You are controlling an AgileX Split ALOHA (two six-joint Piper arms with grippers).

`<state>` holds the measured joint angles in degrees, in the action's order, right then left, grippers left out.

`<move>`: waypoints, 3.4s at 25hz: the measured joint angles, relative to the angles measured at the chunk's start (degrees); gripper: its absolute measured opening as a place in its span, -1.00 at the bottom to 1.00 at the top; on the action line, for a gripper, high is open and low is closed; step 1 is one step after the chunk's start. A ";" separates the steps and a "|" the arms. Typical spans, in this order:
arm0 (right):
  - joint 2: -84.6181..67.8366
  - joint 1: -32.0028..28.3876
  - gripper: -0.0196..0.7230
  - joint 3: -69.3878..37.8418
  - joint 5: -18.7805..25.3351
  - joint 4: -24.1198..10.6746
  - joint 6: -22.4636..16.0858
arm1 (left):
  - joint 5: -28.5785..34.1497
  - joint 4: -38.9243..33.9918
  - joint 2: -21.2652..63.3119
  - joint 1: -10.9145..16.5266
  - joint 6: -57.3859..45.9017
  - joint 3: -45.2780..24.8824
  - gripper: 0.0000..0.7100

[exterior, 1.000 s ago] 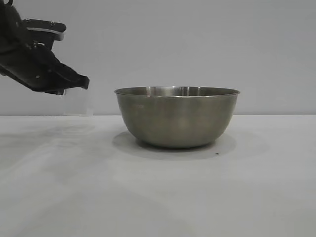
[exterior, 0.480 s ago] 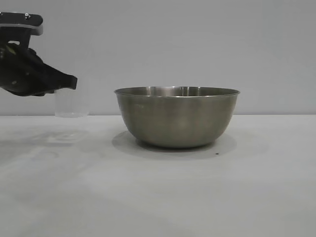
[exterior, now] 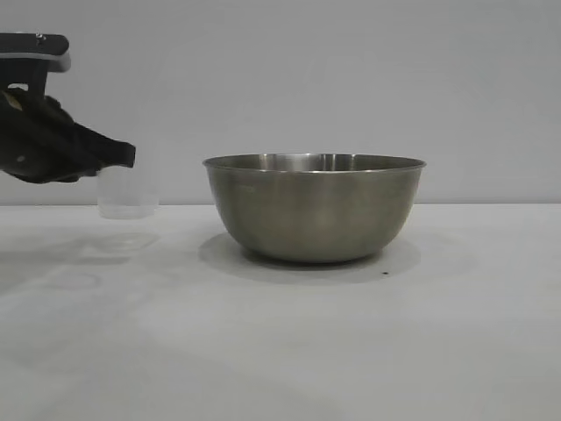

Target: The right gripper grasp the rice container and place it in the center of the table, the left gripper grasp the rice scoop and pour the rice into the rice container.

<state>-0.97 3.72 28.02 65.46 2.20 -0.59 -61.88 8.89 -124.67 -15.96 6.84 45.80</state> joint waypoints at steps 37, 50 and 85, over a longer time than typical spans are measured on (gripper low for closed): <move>0.00 0.00 -0.26 0.00 0.00 0.00 0.00 | -4.22 -1.04 -3.92 0.00 -0.36 -3.09 -0.10; 0.00 0.00 -0.26 0.00 0.00 0.00 0.00 | -3.69 -1.04 4.66 0.00 -0.36 -12.69 -0.10; 0.00 0.00 -0.26 0.00 0.00 0.00 0.00 | 89.87 -2.50 81.62 0.00 4.97 -16.06 -0.10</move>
<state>-0.97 3.72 28.02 65.46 2.20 -0.59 27.98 6.39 -43.05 -15.96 11.81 29.74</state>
